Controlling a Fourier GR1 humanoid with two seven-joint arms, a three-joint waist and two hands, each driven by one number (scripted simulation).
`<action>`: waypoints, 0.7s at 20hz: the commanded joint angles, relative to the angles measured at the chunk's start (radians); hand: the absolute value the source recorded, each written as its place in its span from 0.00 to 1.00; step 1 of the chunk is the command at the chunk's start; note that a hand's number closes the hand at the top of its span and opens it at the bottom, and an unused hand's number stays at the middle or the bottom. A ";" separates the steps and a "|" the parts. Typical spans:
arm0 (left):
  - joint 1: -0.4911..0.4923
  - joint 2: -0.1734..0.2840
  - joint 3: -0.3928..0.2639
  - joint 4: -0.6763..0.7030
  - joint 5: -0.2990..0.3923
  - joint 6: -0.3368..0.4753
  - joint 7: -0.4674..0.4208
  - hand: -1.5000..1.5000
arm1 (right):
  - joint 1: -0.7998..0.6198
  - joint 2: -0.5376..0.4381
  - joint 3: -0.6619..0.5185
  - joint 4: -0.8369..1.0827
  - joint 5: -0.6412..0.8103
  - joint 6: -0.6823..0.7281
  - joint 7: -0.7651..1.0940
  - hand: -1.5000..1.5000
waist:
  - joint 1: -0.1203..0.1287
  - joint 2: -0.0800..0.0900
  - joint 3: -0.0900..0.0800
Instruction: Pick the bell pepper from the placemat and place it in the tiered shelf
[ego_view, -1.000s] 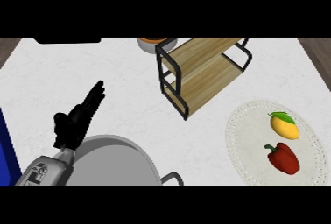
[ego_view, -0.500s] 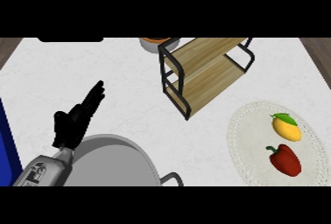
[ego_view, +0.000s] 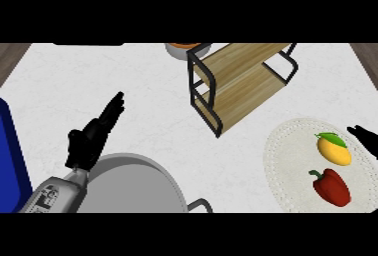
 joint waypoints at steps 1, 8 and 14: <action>0.126 0.019 -0.014 0.082 -0.024 -0.008 -0.025 0.50 | -0.012 0.062 0.097 -0.045 0.064 0.022 0.151 0.00 | -0.002 0.011 -0.014; 0.141 0.037 0.020 0.051 -0.008 -0.033 -0.002 0.50 | -0.089 0.192 0.196 -0.004 0.151 0.043 0.312 0.00 | 0.002 0.009 -0.012; 0.139 0.022 0.041 0.088 -0.010 -0.049 -0.020 0.50 | -0.083 0.192 0.206 0.007 0.271 0.025 0.311 0.00 | -0.016 0.008 -0.012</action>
